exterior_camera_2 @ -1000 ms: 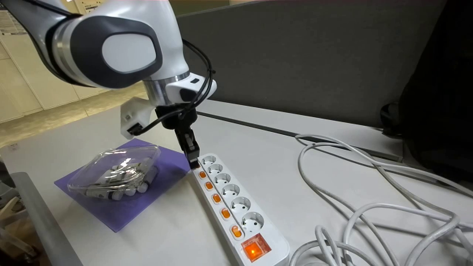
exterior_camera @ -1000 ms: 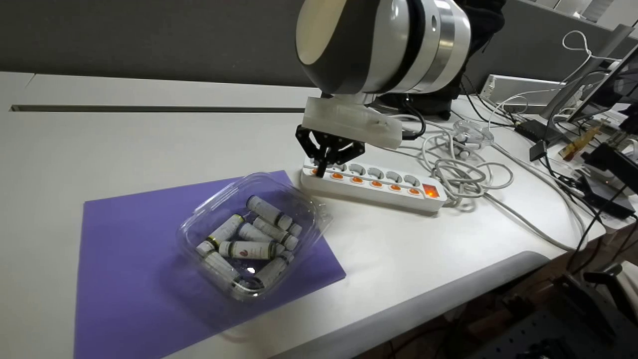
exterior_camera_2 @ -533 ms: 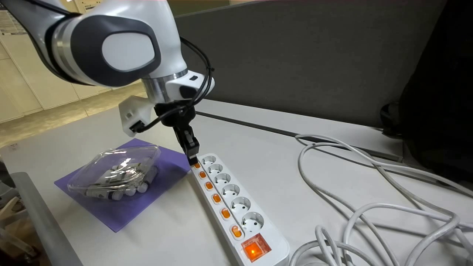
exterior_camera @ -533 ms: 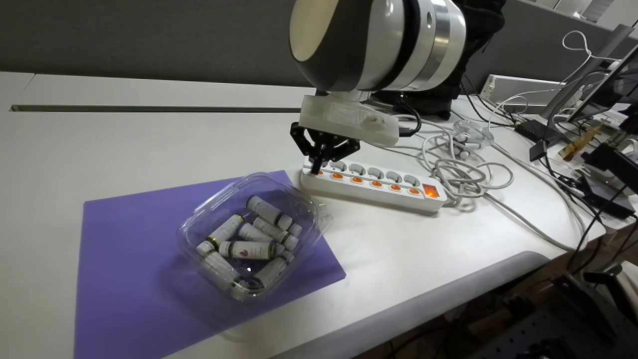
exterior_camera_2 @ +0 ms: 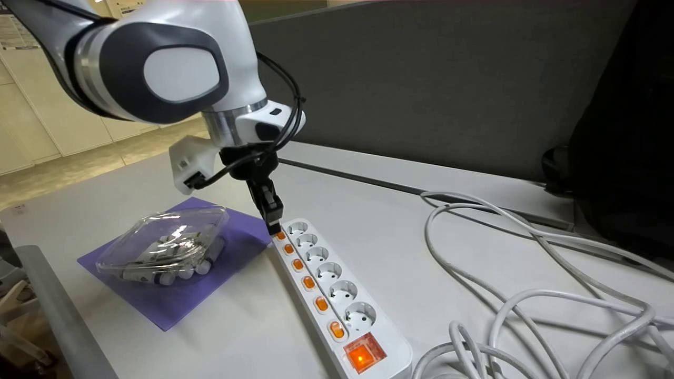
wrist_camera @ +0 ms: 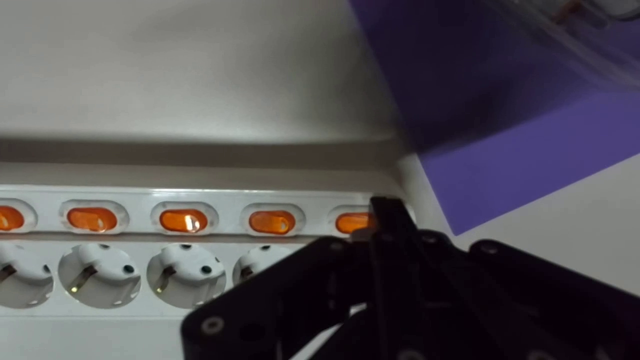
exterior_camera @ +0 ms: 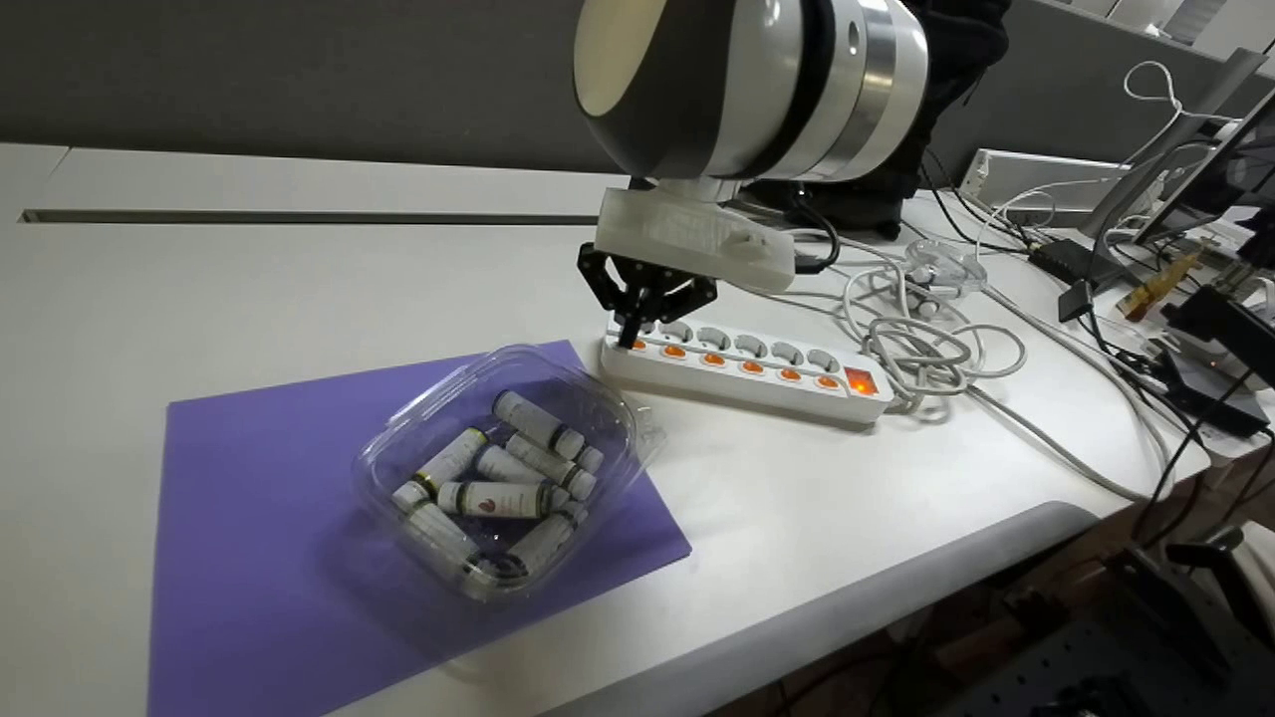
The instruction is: Turn on the first switch from the left
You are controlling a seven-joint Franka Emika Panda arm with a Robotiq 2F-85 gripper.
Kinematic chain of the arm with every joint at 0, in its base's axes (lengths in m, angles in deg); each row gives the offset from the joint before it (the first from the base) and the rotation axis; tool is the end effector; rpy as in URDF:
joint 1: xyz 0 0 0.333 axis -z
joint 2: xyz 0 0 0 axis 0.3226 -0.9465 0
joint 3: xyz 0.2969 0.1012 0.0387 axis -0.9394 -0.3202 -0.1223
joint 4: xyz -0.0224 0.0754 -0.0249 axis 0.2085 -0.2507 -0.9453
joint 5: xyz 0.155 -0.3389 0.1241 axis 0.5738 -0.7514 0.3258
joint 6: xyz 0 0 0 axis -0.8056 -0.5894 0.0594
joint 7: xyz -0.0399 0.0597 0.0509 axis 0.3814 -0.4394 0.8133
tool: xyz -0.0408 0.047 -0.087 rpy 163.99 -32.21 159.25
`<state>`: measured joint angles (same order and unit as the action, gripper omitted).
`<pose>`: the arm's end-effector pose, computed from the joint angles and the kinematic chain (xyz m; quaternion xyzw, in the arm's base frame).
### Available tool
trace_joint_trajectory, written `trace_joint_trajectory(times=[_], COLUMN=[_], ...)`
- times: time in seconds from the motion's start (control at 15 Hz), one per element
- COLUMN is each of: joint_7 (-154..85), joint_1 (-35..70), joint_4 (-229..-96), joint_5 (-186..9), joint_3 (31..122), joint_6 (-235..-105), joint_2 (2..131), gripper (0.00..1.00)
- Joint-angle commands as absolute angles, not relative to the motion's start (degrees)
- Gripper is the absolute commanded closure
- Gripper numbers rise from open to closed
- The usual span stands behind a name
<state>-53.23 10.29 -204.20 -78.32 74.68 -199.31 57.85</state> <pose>0.5170 0.0474 0.1556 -0.9767 0.2100 -0.0373 0.0217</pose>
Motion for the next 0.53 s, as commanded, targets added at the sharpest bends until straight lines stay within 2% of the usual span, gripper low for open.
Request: trace_joint_trajectory(times=[0.0, 0.47], joint_7=[-52.74, -53.5], joint_1=[11.26, 11.41], joint_4=[-203.33, -202.41], joint_5=[-76.04, -74.38], joint_3=[74.03, 74.52], joint_6=[-199.33, -198.3], joint_2=[57.12, 55.18], gripper=[1.0, 1.0])
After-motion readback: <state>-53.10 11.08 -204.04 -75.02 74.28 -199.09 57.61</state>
